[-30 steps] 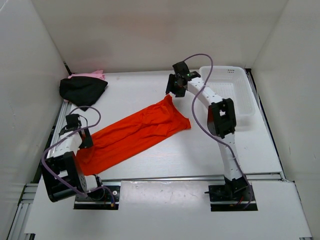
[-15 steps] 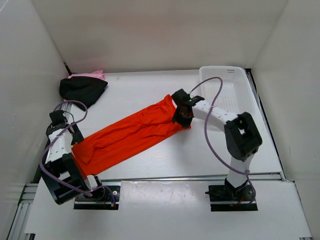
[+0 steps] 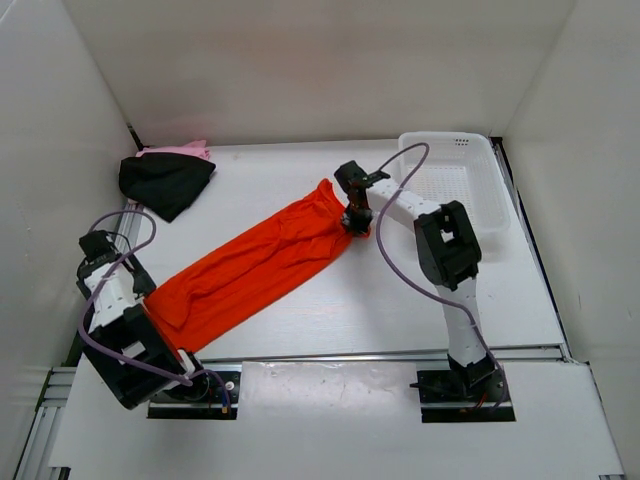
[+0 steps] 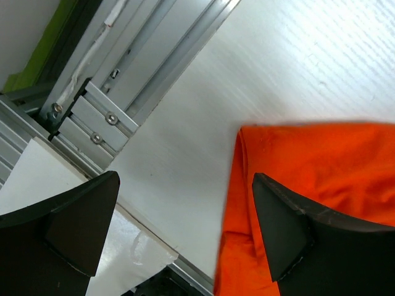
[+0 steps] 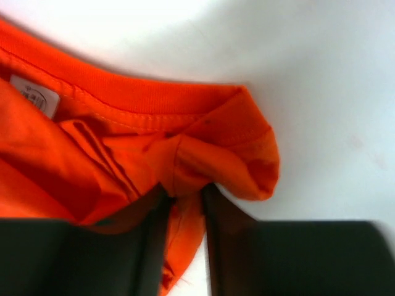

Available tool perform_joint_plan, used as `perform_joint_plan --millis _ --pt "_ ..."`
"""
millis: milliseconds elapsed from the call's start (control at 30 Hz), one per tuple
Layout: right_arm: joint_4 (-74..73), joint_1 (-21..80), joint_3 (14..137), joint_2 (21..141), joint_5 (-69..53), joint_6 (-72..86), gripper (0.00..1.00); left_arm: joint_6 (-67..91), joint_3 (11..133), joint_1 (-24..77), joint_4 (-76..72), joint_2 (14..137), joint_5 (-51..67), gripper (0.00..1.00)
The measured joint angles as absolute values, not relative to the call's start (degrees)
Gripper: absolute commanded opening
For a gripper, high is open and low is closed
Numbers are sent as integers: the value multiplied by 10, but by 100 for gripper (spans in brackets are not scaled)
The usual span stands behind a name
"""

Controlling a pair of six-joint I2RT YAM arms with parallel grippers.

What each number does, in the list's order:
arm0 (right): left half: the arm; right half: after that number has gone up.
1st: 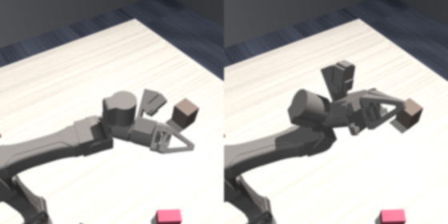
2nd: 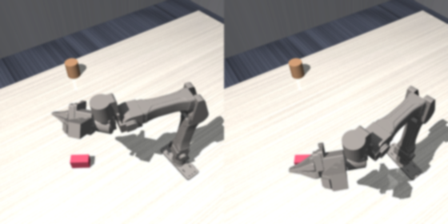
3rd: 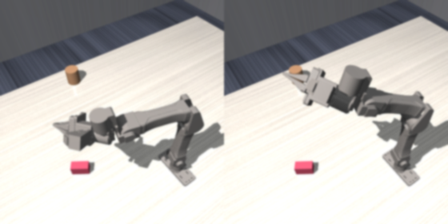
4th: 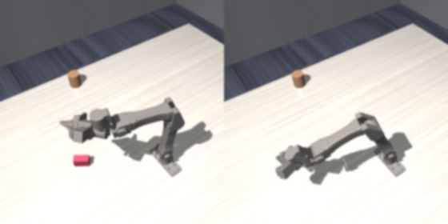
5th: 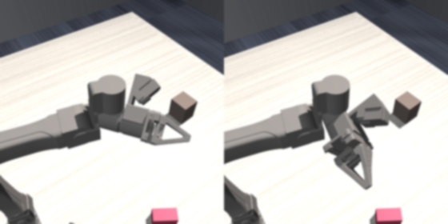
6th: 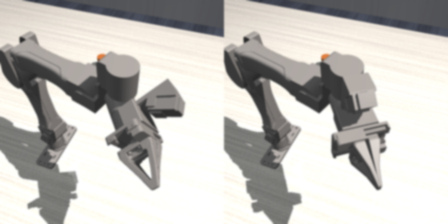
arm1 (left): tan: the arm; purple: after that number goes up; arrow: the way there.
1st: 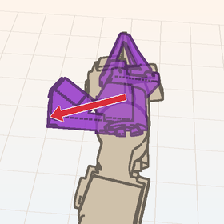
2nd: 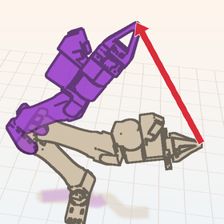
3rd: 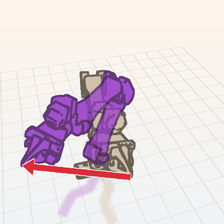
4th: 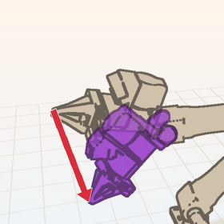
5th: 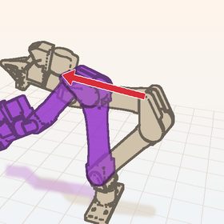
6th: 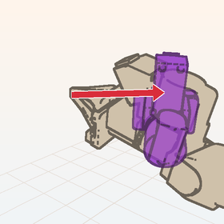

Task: Fold and stack the t-shirts
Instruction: Rotate the tshirt 90 degrees

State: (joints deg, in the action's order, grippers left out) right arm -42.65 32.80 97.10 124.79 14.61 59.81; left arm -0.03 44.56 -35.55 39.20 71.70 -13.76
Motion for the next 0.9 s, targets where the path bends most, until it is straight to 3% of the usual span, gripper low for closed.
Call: perform_joint_plan --millis 133,267,367,400,467,500,567,733,900 --pt "-433 316 1120 1338 148 573 10 0 456 -361 407 736 -128 100" --pt "-370 289 1264 1428 113 564 11 0 477 -339 412 747 -112 100" --pt "-256 263 1313 1461 71 561 45 0 484 -287 415 749 -102 100" --pt "-222 256 1334 1474 60 562 65 0 484 -263 416 752 -98 100" --pt "-156 246 1389 1503 46 556 76 0 484 -223 420 756 -93 100" --pt "-130 244 1396 1505 41 551 87 0 484 -203 421 759 -88 100" --pt "-94 244 1389 1496 36 537 100 -1 483 -170 427 764 -77 100" --pt "-95 254 1274 1406 28 467 100 0 474 -113 446 776 -51 100" --pt "-159 279 1081 1237 37 428 100 0 443 -68 452 776 -44 100"
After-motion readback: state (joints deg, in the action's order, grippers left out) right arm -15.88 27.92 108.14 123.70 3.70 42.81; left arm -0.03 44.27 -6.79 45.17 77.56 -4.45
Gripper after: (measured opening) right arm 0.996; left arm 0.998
